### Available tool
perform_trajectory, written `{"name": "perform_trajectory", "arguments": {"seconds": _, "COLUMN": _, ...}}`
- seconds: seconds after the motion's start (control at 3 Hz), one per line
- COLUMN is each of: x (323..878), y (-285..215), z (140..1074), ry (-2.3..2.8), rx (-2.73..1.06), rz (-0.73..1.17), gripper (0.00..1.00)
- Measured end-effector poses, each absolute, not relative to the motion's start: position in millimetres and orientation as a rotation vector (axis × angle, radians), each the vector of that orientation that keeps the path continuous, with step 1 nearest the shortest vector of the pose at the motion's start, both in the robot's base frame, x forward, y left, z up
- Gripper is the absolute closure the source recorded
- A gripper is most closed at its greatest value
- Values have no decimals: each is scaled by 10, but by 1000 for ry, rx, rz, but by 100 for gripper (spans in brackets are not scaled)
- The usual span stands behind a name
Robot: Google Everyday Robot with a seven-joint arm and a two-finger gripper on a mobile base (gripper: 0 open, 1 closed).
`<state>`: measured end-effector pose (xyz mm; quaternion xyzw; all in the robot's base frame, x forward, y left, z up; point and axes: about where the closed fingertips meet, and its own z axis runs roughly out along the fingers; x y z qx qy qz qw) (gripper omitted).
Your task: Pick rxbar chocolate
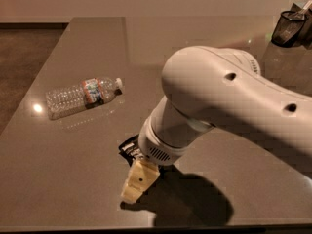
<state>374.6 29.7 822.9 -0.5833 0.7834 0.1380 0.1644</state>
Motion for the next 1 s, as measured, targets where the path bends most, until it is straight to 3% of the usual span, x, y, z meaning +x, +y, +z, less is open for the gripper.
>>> {"name": "perform_trajectory", "arguments": {"seconds": 1.0, "x": 3750, "y": 366, "z": 8323, "ry": 2214, "rx": -1678, "rz": 418, "gripper": 83}}
